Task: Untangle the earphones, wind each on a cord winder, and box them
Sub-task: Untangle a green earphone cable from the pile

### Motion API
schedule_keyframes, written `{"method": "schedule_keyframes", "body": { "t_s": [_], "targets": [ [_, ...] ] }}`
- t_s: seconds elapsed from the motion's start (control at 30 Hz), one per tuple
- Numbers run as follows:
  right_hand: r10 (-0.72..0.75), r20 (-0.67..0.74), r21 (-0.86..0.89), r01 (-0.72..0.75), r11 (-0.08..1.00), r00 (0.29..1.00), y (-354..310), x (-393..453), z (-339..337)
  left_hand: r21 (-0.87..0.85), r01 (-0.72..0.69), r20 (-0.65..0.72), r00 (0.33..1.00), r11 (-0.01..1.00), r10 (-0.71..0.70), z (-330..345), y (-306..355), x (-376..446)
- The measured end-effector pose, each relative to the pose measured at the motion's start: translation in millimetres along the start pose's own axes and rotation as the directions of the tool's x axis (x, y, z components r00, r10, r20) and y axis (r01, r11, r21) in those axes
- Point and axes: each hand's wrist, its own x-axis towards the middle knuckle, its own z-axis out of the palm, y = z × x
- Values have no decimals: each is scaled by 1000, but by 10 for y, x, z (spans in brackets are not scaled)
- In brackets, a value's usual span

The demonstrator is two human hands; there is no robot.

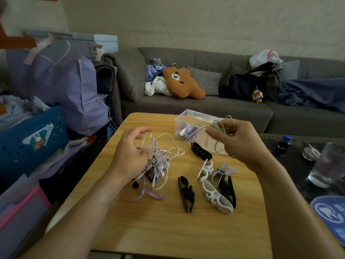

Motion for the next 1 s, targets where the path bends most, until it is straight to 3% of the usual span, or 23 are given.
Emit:
{"method": "schedule_keyframes", "body": {
  "t_s": [0.07, 0.17, 0.27, 0.33, 0.47, 0.67, 0.87, 1.0],
  "targets": [
    [-35, 27, 90, 32, 995, 999, -46, -15, 37, -84, -33, 37, 999, 996, 36, 30, 155, -72],
    [-67, 130, 75, 57, 996, 989, -152, -59, 212, -243, -152, 79, 981, 958, 176, 113, 435, -222],
    [-172, 235, 93, 153, 984, 957, -262, -123, 447, -286, -257, 122, 946, 923, 301, 209, 594, -323],
    [-198, 207, 139, 172, 975, 958, -304, -134, 504, -285, -269, 83, 949, 920, 303, 253, 596, -335],
    [-164, 66, 185, 149, 971, 984, -244, -78, 419, -252, -147, 56, 984, 956, 167, 194, 506, -260],
    [-49, -184, 229, 91, 969, 982, -146, -34, 319, -99, -94, 133, 985, 991, 107, 97, 323, -170],
    [204, -390, 433, -17, 901, 898, -11, 56, 113, -50, 86, -114, 989, 995, -91, -15, 95, -23],
    [269, -420, 440, -65, 896, 866, 122, 92, 14, -139, 332, -214, 910, 933, -356, -98, -192, 117]
  ]
}}
